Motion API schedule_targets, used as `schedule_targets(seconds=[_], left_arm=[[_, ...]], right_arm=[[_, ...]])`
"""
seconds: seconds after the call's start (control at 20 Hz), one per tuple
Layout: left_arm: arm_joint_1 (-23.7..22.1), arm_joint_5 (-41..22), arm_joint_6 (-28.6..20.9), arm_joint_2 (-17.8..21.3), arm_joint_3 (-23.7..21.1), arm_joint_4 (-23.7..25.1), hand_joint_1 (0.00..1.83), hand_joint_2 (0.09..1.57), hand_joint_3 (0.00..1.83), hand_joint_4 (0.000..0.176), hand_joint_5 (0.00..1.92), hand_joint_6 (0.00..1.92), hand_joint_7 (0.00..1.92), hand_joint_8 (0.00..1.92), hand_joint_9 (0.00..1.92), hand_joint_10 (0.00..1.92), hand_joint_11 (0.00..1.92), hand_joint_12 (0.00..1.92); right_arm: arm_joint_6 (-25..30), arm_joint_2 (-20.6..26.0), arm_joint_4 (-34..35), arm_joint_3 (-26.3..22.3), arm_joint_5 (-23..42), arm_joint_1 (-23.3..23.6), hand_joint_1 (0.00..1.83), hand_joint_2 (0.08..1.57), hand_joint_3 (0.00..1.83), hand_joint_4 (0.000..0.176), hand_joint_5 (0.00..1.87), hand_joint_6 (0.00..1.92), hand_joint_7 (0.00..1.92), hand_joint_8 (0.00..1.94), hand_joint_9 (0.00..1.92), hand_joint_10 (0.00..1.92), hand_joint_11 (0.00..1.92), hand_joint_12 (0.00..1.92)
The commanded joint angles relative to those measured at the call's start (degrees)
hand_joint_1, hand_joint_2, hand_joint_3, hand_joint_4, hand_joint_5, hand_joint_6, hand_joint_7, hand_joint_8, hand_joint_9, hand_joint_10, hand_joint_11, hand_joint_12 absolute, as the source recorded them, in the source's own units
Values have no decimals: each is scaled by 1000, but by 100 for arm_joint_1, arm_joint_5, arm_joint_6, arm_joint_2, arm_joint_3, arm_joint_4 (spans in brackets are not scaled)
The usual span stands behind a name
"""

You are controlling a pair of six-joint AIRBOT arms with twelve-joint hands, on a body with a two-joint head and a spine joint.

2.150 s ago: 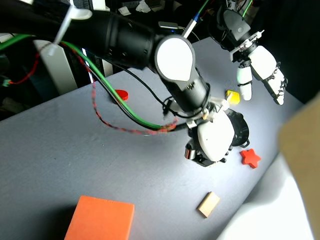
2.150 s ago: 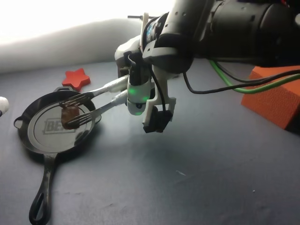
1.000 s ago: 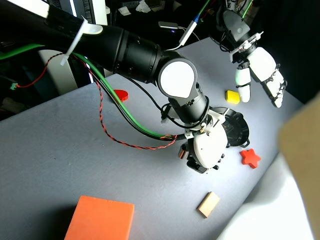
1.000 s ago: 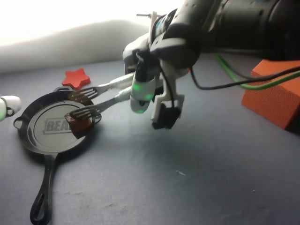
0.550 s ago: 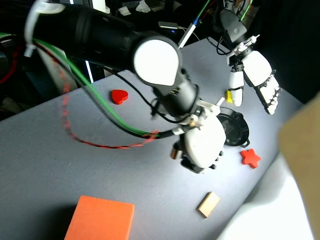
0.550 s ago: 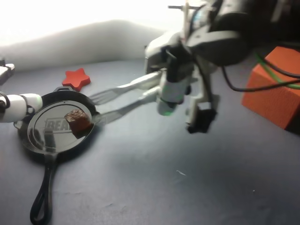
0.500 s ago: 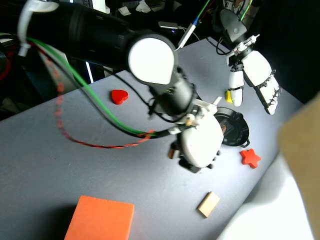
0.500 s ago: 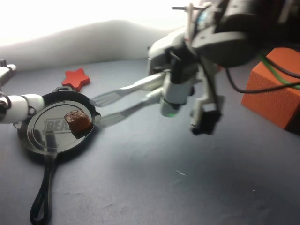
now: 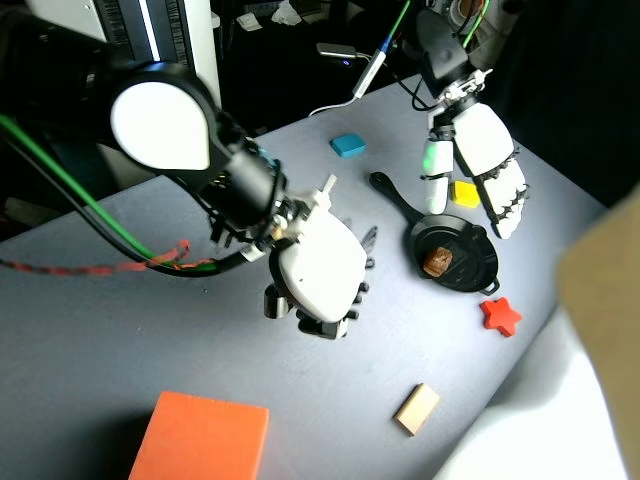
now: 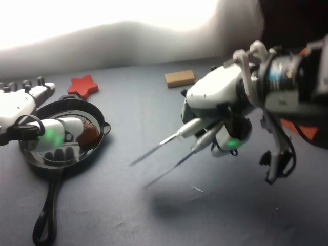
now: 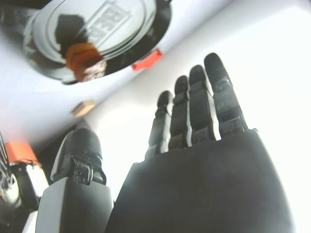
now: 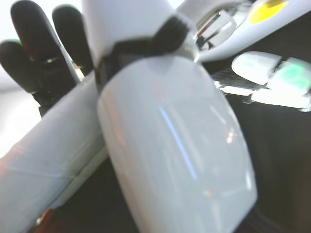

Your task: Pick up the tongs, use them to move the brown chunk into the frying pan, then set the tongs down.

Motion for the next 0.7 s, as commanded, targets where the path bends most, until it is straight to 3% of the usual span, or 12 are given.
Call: schedule_targets(seconds=[0.0, 0.05, 0.15, 0.2, 0.3, 0.45, 0.5, 0.55, 0.65], left_arm=[[-62, -436, -47, 9, -5, 316, 31, 1284, 0, 45, 1, 0, 110, 0, 113, 1, 0, 554], [-71, -436, -58, 0, -33, 316, 50, 1280, 0, 47, 6, 2, 124, 5, 127, 6, 0, 556], [-112, -436, -63, -14, -85, 316, 67, 1279, 0, 46, 11, 3, 111, 0, 122, 3, 0, 555], [-123, -436, -63, -15, -101, 316, 54, 1282, 0, 44, 1, 0, 93, 0, 105, 1, 0, 517], [-127, -436, -64, -15, -130, 316, 69, 1276, 0, 43, 8, 2, 119, 6, 121, 6, 0, 554], [-140, -436, -68, -15, -147, 315, 86, 1274, 0, 46, 20, 6, 120, 3, 129, 6, 0, 565], [-146, -436, -69, -15, -149, 315, 92, 1273, 0, 45, 25, 5, 128, 3, 129, 4, 0, 583], [-154, -436, -69, -15, -150, 314, 93, 1272, 0, 46, 27, 5, 126, 2, 122, 1, 0, 584], [-167, -436, -73, -15, -155, 313, 82, 1273, 0, 48, 19, 1, 115, 0, 111, 0, 0, 542]], right_arm=[[179, 56, -357, -4, 678, -6, 1125, 1215, 0, 0, 765, 1294, 946, 606, 1155, 68, 633, 1285], [184, 69, -389, 16, 817, -123, 1113, 1211, 0, 0, 783, 1268, 998, 349, 1131, 56, 601, 1277], [162, 102, -403, 45, 1213, -352, 1114, 1201, 0, 0, 802, 1240, 1070, 132, 1109, 44, 568, 1279], [144, 109, -403, 45, 1341, -419, 1128, 1138, 0, 0, 699, 730, 1047, 85, 1074, 28, 511, 1278], [-46, 110, -404, 58, 1614, -577, 1098, 1114, 0, 0, 698, 283, 949, 11, 942, 2, 389, 1268], [-418, 107, -404, 123, 1924, -760, 907, 1119, 1, 0, 588, 84, 739, 0, 710, 0, 129, 1301], [-484, 106, -403, 155, 1984, -809, 724, 1144, 10, 0, 532, 48, 653, 0, 611, 0, 25, 1315], [-566, 105, -403, 176, 2027, -854, 576, 1158, 12, 0, 478, 20, 578, 0, 539, 0, 4, 1257], [-749, 109, -403, 180, 2061, -946, 451, 1161, 7, 0, 438, 1, 523, 0, 494, 0, 0, 1205]])
